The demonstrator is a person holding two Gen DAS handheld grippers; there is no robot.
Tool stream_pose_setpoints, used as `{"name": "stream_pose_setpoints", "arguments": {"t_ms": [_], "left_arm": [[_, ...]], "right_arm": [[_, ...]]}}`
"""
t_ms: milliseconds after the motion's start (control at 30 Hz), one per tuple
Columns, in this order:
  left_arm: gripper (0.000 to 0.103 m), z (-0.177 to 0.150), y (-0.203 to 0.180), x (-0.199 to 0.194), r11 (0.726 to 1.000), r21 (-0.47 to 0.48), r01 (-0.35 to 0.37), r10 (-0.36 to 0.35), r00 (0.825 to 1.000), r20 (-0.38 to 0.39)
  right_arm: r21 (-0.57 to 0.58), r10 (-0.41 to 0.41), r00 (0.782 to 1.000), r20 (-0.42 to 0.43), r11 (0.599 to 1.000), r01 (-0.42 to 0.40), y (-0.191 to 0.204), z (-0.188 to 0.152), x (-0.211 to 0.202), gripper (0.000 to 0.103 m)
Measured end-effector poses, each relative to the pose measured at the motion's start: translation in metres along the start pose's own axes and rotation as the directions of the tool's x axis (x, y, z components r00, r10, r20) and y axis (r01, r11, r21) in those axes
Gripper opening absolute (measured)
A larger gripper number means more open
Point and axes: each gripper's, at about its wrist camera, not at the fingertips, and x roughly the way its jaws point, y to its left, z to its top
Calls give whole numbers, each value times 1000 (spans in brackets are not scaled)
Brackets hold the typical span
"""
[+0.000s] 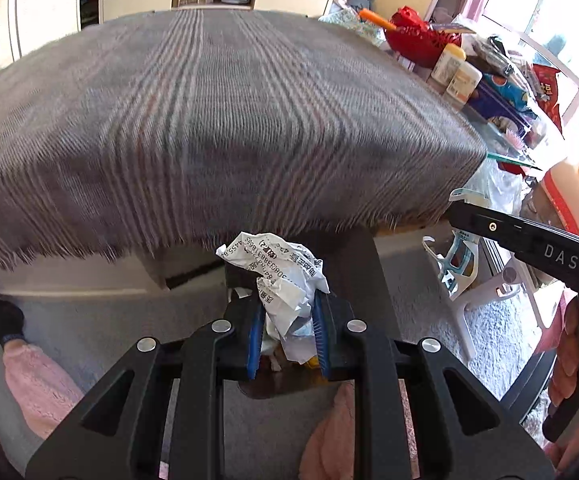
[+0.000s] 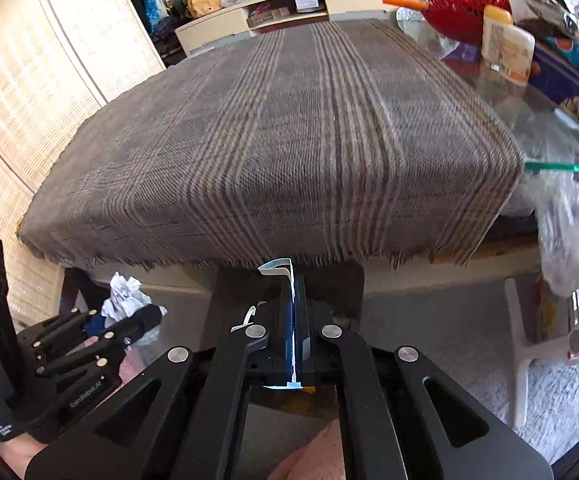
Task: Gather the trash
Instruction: 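Carry the tissue and white clip over the bin and release both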
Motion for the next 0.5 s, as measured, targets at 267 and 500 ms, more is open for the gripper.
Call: {"name": "stream_pose_setpoints", "arguments": {"t_ms": [267, 500], "left_arm": [[20, -26, -2, 47, 997, -14, 71, -72, 992, -101], [21, -29, -6, 83, 998, -5, 70, -69, 982, -174]], "right_arm": [[53, 1, 998, -63, 999, 3, -7, -24, 43, 3], [78, -16, 991, -129, 997, 27, -10, -34, 78, 3]]}}
